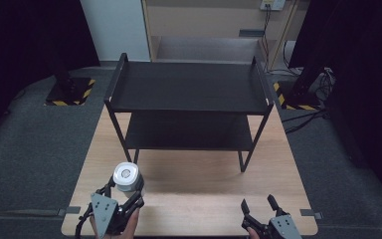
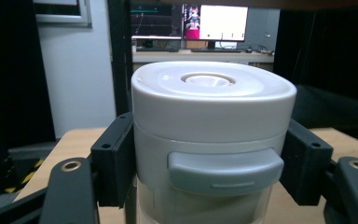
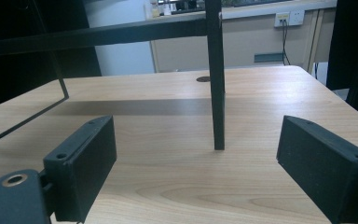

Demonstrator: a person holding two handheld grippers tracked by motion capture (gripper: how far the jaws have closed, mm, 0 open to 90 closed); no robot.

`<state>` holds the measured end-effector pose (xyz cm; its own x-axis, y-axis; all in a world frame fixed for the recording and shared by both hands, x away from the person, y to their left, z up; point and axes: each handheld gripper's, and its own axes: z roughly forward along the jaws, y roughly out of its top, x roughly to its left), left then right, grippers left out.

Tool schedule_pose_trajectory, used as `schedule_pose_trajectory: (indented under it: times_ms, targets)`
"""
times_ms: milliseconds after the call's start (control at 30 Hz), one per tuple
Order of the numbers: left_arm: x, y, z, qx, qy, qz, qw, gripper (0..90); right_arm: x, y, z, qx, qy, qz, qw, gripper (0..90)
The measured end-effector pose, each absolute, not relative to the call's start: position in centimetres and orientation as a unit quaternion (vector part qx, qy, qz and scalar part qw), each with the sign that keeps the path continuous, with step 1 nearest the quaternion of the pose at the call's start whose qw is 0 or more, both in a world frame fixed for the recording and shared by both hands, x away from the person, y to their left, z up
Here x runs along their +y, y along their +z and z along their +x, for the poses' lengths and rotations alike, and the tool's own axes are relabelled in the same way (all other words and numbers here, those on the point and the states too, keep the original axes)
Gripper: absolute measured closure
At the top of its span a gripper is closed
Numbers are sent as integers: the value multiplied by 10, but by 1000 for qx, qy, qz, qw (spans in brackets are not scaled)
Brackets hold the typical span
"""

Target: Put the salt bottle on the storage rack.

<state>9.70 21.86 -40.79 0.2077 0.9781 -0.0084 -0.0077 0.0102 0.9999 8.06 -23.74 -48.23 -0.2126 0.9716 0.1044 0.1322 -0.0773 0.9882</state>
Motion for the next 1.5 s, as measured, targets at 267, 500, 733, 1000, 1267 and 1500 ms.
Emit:
schedule_pose_trajectory:
  times_ms: [267,500,733,1000,1267,1500]
  targets:
    - [204,-381,123,441,430,539,575,298,-241,-480,83,556,543,495,389,121]
    - [191,-364,143,434,430,542,577,298,-244,-479,87,552,543,497,391,121]
    - [182,-358,159,430,443,544,568,298,-246,-479,88,549,544,498,394,121]
    - [178,-358,170,446,446,537,560,298,-249,-480,87,546,542,503,394,123]
    - [173,-360,177,452,454,530,556,298,-250,-480,86,546,541,504,395,124]
    - [170,-360,186,459,455,527,552,298,-252,-481,86,545,539,506,396,124]
